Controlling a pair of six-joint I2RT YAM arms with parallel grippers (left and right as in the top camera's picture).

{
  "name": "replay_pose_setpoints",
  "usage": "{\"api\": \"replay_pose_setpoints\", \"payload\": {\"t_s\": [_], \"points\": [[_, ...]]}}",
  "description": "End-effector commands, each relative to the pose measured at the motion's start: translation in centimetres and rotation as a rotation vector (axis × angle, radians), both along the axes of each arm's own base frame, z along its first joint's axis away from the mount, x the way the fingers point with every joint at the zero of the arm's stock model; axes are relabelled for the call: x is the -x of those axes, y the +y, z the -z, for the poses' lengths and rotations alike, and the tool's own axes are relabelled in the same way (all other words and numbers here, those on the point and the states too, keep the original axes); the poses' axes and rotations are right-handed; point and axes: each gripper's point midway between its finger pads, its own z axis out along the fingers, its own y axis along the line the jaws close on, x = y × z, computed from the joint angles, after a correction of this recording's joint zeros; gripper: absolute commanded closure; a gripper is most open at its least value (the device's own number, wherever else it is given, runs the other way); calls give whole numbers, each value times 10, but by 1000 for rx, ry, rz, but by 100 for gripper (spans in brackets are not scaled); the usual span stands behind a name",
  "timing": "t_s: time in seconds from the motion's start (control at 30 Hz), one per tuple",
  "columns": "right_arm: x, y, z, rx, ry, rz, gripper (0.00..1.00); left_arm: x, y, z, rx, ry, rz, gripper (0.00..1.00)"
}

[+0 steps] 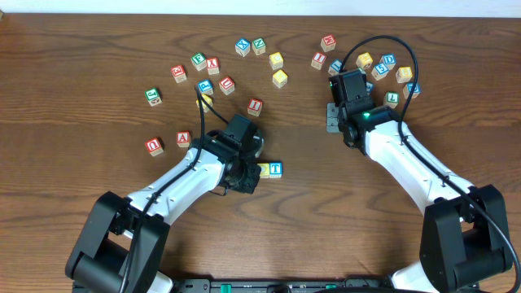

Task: Spell out ROBOT

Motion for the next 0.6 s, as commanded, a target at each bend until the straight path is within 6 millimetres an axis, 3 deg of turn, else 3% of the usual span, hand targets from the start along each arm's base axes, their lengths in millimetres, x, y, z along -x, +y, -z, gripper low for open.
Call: {"api": "replay_pose_setpoints", "payload": {"t_s": [0.0, 0.57], "points": [[-7, -4, -16, -4, -40, 1, 97, -3, 1, -4, -2, -24, -12, 92], [-7, -4, -16, -4, -40, 1, 97, -6, -1, -5, 5, -36, -12, 92]]}}
